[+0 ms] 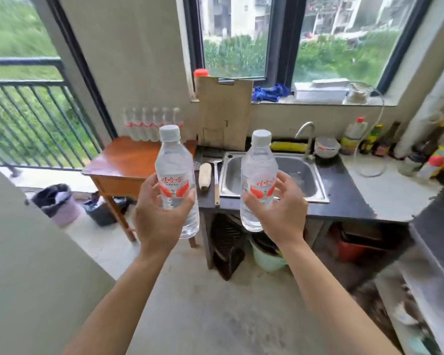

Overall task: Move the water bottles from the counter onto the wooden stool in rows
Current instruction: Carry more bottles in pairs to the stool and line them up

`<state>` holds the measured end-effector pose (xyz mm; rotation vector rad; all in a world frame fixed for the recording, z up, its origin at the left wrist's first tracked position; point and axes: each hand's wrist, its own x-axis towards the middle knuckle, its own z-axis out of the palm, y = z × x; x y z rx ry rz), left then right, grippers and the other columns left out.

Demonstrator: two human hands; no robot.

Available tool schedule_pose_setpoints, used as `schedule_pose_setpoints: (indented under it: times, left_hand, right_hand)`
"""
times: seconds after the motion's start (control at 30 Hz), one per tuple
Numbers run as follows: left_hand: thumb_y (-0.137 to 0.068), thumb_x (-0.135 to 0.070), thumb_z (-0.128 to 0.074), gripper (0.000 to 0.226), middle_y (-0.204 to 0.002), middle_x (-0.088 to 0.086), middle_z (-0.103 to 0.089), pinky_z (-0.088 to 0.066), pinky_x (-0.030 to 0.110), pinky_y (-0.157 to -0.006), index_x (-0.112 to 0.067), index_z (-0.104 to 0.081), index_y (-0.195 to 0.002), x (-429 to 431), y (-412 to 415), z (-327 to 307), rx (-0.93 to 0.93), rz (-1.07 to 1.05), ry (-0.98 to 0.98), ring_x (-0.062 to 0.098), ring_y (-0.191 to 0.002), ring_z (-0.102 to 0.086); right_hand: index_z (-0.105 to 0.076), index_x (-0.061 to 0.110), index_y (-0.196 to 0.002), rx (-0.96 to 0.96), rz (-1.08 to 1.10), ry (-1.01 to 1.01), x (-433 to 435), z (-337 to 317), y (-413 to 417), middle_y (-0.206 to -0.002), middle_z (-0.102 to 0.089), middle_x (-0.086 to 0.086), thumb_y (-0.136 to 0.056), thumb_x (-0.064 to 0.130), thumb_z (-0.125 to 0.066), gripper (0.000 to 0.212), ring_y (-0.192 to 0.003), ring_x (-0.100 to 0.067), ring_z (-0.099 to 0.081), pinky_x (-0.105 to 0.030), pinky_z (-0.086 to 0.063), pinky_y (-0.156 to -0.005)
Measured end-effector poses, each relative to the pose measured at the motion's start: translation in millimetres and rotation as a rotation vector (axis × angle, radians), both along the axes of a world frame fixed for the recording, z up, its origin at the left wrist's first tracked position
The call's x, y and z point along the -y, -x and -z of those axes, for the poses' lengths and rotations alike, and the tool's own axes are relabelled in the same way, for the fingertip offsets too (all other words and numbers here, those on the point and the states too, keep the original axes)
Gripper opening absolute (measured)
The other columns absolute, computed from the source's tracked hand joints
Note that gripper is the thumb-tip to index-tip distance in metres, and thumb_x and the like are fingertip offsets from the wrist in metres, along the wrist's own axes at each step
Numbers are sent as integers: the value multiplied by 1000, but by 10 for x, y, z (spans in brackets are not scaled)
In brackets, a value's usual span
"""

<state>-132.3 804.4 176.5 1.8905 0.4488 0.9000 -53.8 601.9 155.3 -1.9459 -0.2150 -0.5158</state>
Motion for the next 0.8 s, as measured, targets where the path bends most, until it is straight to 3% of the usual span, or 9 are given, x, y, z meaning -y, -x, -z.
schedule_pose_setpoints:
  times: [0.1, 0.23, 0.27, 0.37, 0.43, 0.57, 0.8]
  left_hand:
    - [-74, -37, -86, 60, -114, -4, -71, -59, 38, -89, -21, -61, -127, -604, -32, 61, -24, -80, 35, 12, -99, -70]
    - [-74, -37, -86, 58, -113, -2, -71, -58, 42, -91, -21, -61, -124, -1279, -212, 207, -38, -153, 102, 15, -99, -70]
    - [-73, -37, -87, 59, -113, -2, -71, -58, 44, -91, -21, -60, -123, -1437, -277, 253, -40, -172, 106, 15, -99, -70]
    - [-70, -41, -88, 63, -110, -4, -73, -58, 45, -89, -23, -60, -124, -1901, -554, 353, -49, -213, 104, 13, -97, -71]
    - [-68, -44, -88, 66, -106, -7, -73, -58, 41, -89, -25, -60, -125, -2221, -795, 416, -64, -217, 99, 8, -94, -71]
    - [-66, -53, -82, 57, -99, -12, -74, -59, 44, -85, -32, -61, -115, -2894, -1432, 508, -77, -221, 53, 7, -89, -72]
    - [-69, -37, -89, 50, -94, -18, -72, -60, 36, -80, -32, -64, -112, -3965, -2578, 214, -109, -196, -43, 0, -85, -70]
  right_hand:
    - [-60, 21, -125, -19, -74, 35, -682, 33, -181, -112, -73, 6, -68, 55, -83, 70, -98, -2, -69, -30, -60, -81]
    - [-61, 18, -126, -52, -183, 66, -1457, 62, -453, -114, -73, 4, -69, 41, -90, 68, -98, 2, -63, -1, -45, -77]
    - [-61, 20, -126, -62, -198, 65, -1630, 82, -528, -113, -73, 5, -69, 40, -89, 66, -98, 1, -64, 0, -45, -77]
    - [-61, 29, -120, -105, -212, 31, -2149, 185, -838, -108, -74, 13, -67, 43, -89, 61, -100, -2, -69, -24, -57, -85]
    - [-61, 31, -120, -121, -222, 6, -2497, 266, -1102, -107, -74, 14, -66, 46, -89, 63, -100, -1, -70, -29, -59, -85]
    - [-60, 28, -125, -113, -243, 0, -3201, 412, -1749, -112, -73, 9, -67, 47, -88, 67, -101, -4, -69, -26, -57, -86]
    - [-61, 26, -124, -113, -210, -18, -4295, 345, -2954, -108, -74, 13, -67, 49, -86, 67, -97, 0, -68, -11, -49, -78]
